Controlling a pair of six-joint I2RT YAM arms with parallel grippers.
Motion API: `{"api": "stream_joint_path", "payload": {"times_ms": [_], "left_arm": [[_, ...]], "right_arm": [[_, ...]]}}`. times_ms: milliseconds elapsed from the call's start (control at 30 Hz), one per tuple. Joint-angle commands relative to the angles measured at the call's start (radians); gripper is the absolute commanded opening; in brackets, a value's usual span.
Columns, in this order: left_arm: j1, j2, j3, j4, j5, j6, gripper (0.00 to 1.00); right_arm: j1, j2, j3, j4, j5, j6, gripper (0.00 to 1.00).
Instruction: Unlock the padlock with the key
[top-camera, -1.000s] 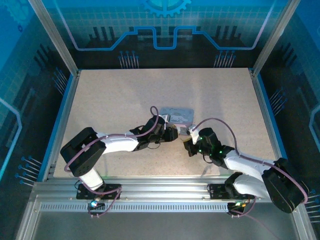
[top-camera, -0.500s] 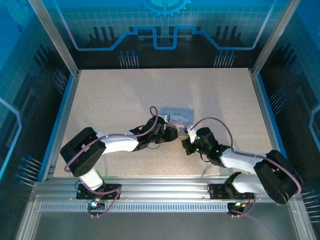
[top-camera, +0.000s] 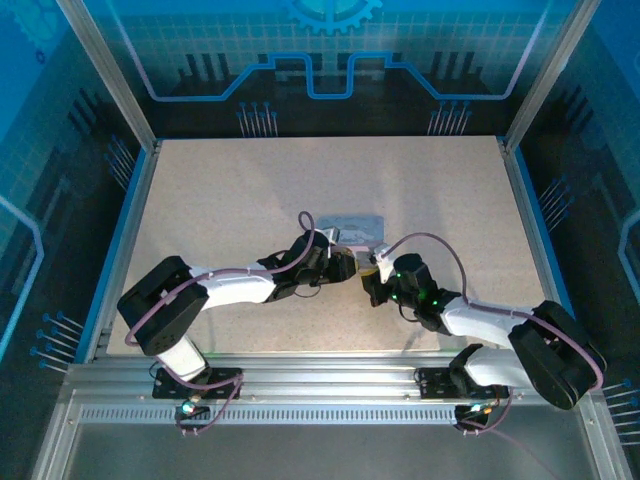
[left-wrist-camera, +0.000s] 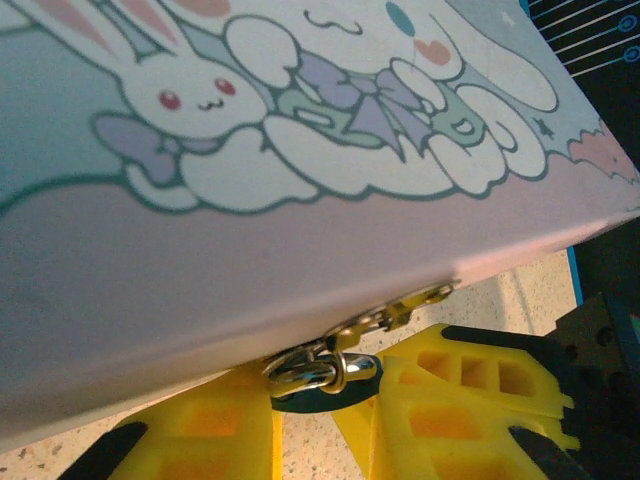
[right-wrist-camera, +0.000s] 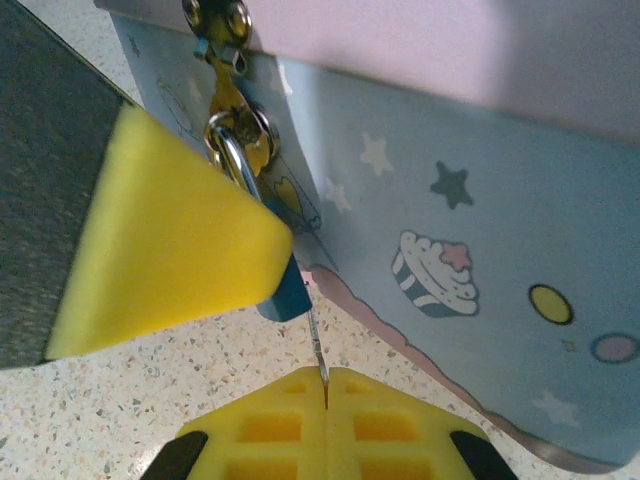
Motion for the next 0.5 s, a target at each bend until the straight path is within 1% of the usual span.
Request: {"api": "stream_joint_path", "payload": {"times_ms": [0,233,467], "left_arm": [[0.004,-0.043,0.021,0.042,0.002,0.001,0.23],[0.003,-0.041,0.021,0.041,0.000,0.000,0.23],[0.013,-0.037,0.013,0.069,-0.001,-0.034,0.23]], "right_arm": [[0.014,-0.025,-0.011,0.039,0.005,0.015,0.00],[0.013,-0.029,-0.013,0.037,0.003,0.012,0.00],[0.014,-0.014,-0.023,0.023,-0.004,0.013,0.00]]}}
